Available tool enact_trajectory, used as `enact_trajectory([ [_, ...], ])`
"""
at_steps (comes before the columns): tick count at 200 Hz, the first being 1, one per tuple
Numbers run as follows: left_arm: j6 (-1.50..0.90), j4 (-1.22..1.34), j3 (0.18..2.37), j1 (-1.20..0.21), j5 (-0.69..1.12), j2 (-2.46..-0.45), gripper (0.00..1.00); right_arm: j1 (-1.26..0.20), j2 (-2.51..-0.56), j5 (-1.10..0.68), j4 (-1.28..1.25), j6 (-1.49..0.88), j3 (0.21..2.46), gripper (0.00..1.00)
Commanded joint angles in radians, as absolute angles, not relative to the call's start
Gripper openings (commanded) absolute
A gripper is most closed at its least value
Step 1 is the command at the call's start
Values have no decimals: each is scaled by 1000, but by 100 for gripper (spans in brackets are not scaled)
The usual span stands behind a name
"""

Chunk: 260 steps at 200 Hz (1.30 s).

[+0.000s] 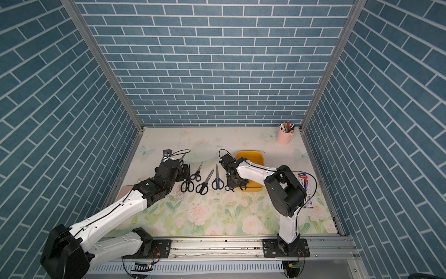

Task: Put the scissors into the storage box
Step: Move the storage box to the center of the board, then pick up the scissors from the center of the board.

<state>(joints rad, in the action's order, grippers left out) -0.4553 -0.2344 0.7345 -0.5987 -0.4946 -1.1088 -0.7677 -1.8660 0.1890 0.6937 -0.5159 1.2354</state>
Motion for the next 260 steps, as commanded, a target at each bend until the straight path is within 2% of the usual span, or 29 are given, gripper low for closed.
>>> enact_trajectory([
  [1, -452, -280, 741, -594, -518, -1114, 100, -770, -1839, 213, 771, -495, 1279, 42],
  [39, -444, -290, 756, -573, -487, -1095, 100, -778, -1806, 251, 867, -462, 1422, 45],
  [49, -434, -278, 748, -518, -397, -1095, 100, -779, -1796, 256, 878, -449, 1463, 46],
  [67, -419, -289, 756, -332, -171, -1147, 98, -781, -1759, 244, 830, -423, 1490, 48],
  [92, -286, -377, 910, -240, -118, -1355, 92, -785, -1590, 235, 521, -389, 1334, 55],
  [104, -226, -435, 1023, -216, -84, -1484, 81, -785, -1517, 225, 391, -391, 1254, 60],
  [113, -184, -471, 1101, -195, -26, -1570, 76, -785, -1489, 217, 332, -388, 1229, 61],
  [150, -68, -645, 1385, -178, 12, -1832, 73, -787, -1521, 259, 386, -370, 1271, 60],
  [175, -31, -717, 1457, -175, -12, -1930, 71, -787, -1501, 282, 387, -377, 1226, 60],
  [214, -38, -766, 1470, -183, 33, -1950, 60, -787, -1465, 301, 381, -381, 1179, 60],
  [260, -285, -767, 1212, -320, 5, -1684, 62, -787, -1463, 366, 398, -359, 1175, 60],
])
